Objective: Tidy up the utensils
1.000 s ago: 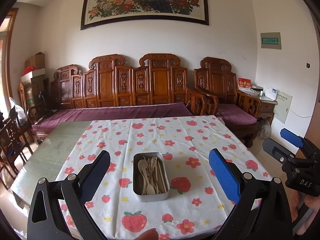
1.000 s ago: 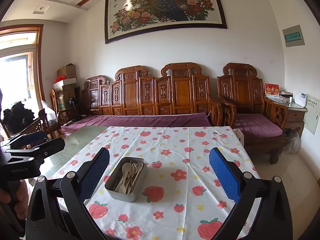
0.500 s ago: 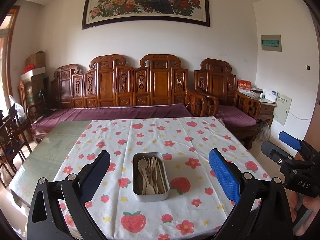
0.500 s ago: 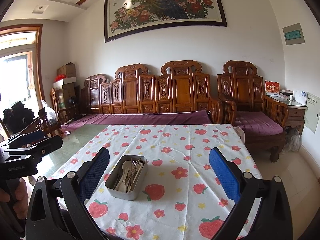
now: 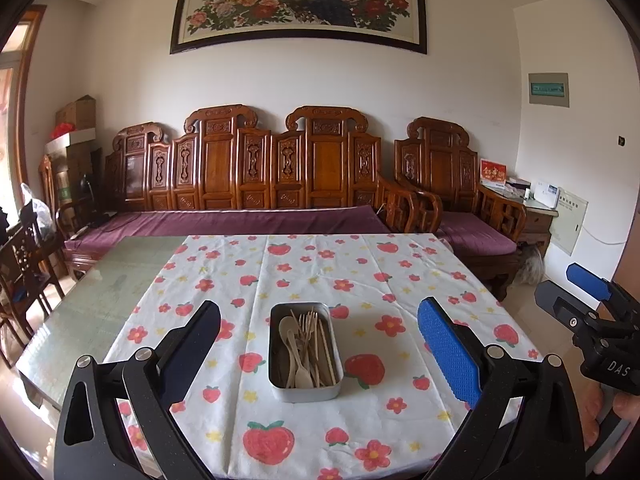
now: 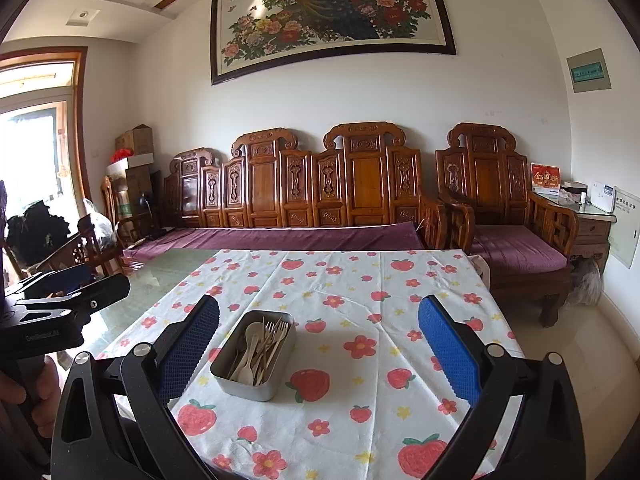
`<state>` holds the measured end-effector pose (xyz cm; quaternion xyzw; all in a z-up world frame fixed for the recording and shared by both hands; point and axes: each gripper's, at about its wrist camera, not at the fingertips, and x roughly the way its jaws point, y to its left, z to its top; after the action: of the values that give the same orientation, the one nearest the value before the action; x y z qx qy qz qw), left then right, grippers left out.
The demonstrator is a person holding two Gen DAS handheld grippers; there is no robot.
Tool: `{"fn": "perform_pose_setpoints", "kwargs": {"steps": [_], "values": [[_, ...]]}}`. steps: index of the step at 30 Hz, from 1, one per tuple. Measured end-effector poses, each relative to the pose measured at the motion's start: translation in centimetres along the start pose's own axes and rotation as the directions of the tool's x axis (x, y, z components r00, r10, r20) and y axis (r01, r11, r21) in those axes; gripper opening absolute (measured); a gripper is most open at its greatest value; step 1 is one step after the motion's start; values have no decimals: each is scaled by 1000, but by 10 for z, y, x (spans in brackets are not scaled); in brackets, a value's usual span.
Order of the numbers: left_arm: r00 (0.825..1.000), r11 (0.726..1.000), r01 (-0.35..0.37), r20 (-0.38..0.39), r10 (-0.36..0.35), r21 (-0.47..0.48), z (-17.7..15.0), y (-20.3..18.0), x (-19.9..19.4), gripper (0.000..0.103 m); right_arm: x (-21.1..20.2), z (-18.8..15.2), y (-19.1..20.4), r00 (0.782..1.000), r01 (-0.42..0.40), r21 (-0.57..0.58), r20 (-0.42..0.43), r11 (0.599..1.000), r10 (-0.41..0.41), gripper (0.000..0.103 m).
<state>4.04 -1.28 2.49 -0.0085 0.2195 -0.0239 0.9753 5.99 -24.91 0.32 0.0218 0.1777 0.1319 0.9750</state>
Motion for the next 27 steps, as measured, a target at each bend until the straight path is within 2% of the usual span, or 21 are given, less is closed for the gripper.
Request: {"fn": "perform_pose_setpoints", "kwargs": {"steps": [27], "values": [[1000,1000,12,0,-12,3,-1,-5,0,95,1,-1,2,1000,-1,1,-1,1000,1,100]]}}
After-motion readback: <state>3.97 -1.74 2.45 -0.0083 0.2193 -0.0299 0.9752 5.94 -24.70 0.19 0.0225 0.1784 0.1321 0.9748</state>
